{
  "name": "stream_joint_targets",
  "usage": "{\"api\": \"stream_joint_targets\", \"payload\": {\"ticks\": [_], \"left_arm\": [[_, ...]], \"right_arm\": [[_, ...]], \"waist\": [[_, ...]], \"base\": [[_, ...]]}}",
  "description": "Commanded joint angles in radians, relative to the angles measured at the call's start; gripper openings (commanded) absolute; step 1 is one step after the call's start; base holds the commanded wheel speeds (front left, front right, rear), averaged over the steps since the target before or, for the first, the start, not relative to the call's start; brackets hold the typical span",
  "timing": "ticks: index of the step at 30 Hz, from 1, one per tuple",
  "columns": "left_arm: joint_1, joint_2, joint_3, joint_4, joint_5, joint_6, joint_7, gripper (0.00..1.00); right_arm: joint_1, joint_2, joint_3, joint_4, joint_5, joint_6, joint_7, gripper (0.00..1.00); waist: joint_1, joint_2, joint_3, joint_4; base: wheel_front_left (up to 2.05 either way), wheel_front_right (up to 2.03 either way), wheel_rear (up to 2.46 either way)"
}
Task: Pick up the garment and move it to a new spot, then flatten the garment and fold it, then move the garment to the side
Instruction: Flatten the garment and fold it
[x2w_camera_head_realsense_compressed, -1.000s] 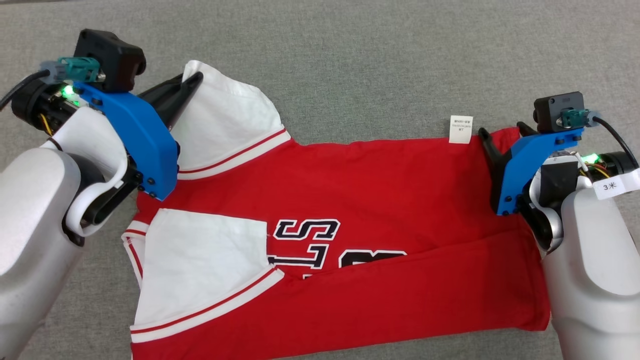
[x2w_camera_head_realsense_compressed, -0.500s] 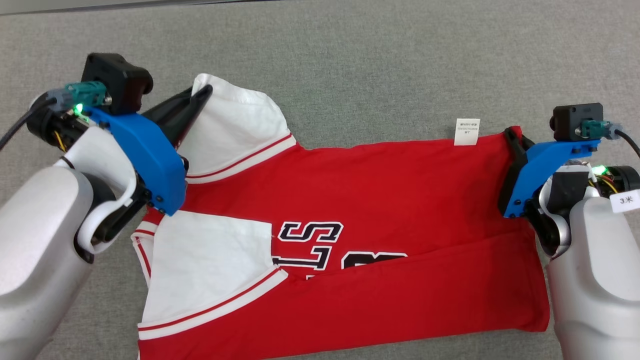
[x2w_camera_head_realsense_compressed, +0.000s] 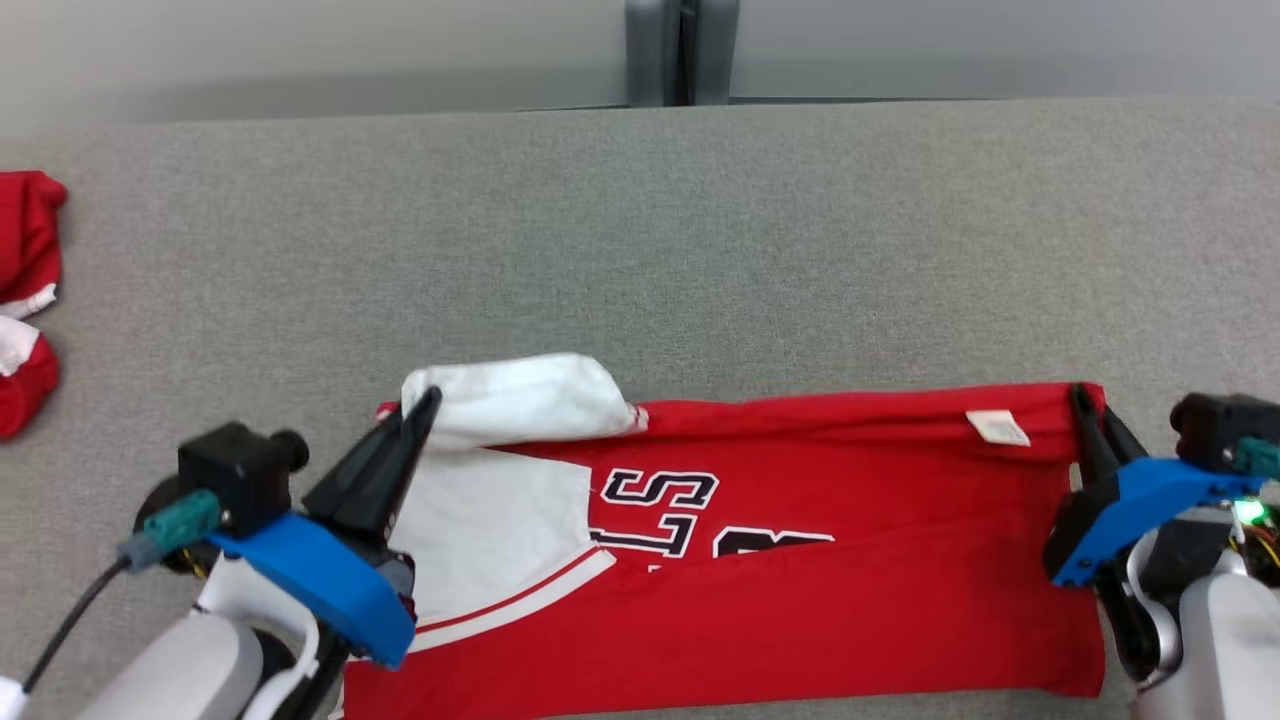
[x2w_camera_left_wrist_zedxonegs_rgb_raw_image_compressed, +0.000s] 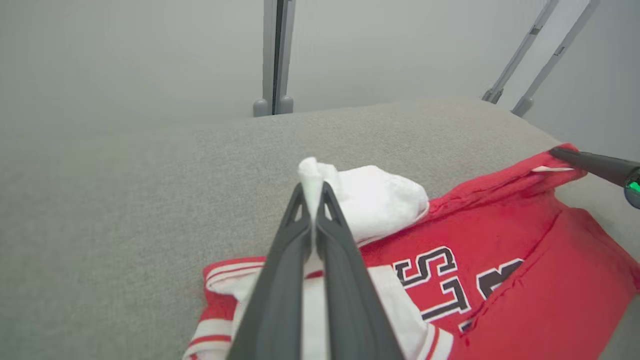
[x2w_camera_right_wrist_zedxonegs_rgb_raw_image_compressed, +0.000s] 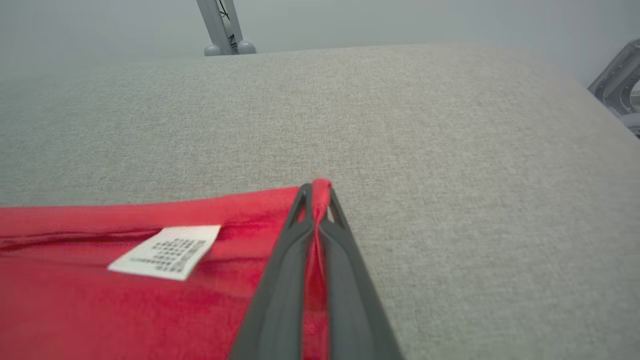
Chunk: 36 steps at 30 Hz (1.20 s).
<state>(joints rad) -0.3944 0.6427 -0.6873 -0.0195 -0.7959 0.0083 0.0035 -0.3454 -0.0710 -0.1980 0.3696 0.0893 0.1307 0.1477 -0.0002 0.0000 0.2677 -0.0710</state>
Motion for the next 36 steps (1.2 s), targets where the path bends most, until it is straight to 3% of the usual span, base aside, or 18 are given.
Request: {"api": "stream_joint_targets", "payload": {"ticks": [1,5,13,15,16,17,18,22,27,30,36], "left_arm": [[0.064,-0.013,0.007,-0.008,-0.024,0.018,-0.040,0.00],[0.176,-0.033,0.000,0.018,-0.047,0.040,-0.110,0.00],[0.302,-0.085,0.026,0.117,-0.096,0.035,-0.230,0.00],[0.316,-0.096,0.034,0.133,-0.092,0.029,-0.244,0.00],[0.324,-0.103,0.040,0.138,-0.093,0.027,-0.250,0.13],[0.333,-0.109,0.046,0.142,-0.093,0.022,-0.255,0.49],[0.345,-0.116,0.056,0.145,-0.096,0.018,-0.260,1.00],[0.396,-0.148,0.116,0.129,-0.092,0.002,-0.269,1.00],[0.484,-0.231,0.313,0.044,-0.029,-0.011,-0.269,1.00],[0.518,-0.289,0.422,0.006,0.063,-0.023,-0.270,1.00],[0.505,-0.340,0.487,0.023,0.160,-0.006,-0.270,1.00]], "right_arm": [[0.058,0.004,-0.013,-0.037,0.004,0.000,-0.013,0.00],[0.153,0.014,-0.019,-0.106,0.013,0.000,-0.026,0.00],[0.284,0.020,0.004,-0.193,0.053,0.000,-0.047,0.00],[0.300,0.020,0.010,-0.196,0.064,0.000,-0.061,0.21],[0.307,0.020,0.012,-0.193,0.066,0.000,-0.070,0.46],[0.313,0.020,0.008,-0.192,0.061,0.000,-0.082,1.00],[0.319,0.019,0.001,-0.186,0.059,0.000,-0.093,1.00],[0.342,0.020,-0.022,-0.167,0.077,0.000,-0.133,1.00],[0.357,0.020,-0.072,-0.143,0.088,0.000,-0.177,1.00],[0.346,0.020,-0.089,-0.122,0.078,0.000,-0.189,1.00],[0.305,0.020,-0.039,-0.053,0.054,0.000,-0.186,1.00]], "waist": [[0.0002,0.0000,-0.018,0.005],[0.0002,0.0000,-0.052,0.011],[0.0002,0.0000,-0.091,0.011],[0.0002,0.0000,-0.096,0.010],[0.0002,0.0000,-0.099,0.009],[0.0002,0.0000,-0.102,0.008],[0.0002,0.0000,-0.105,0.007],[0.0002,0.0000,-0.116,0.005],[0.0002,0.0000,-0.131,0.010],[0.0002,0.0000,-0.142,0.018],[0.0002,0.0000,-0.147,0.033]], "base": [[0.00,0.00,0.00],[0.00,0.00,0.00],[0.00,0.00,0.00],[0.00,0.00,0.00],[0.00,0.00,0.00],[0.00,0.00,0.00],[0.00,0.00,0.00],[0.00,0.00,0.00],[0.00,0.00,0.00],[0.00,0.00,0.00],[0.00,0.00,0.00]]}}
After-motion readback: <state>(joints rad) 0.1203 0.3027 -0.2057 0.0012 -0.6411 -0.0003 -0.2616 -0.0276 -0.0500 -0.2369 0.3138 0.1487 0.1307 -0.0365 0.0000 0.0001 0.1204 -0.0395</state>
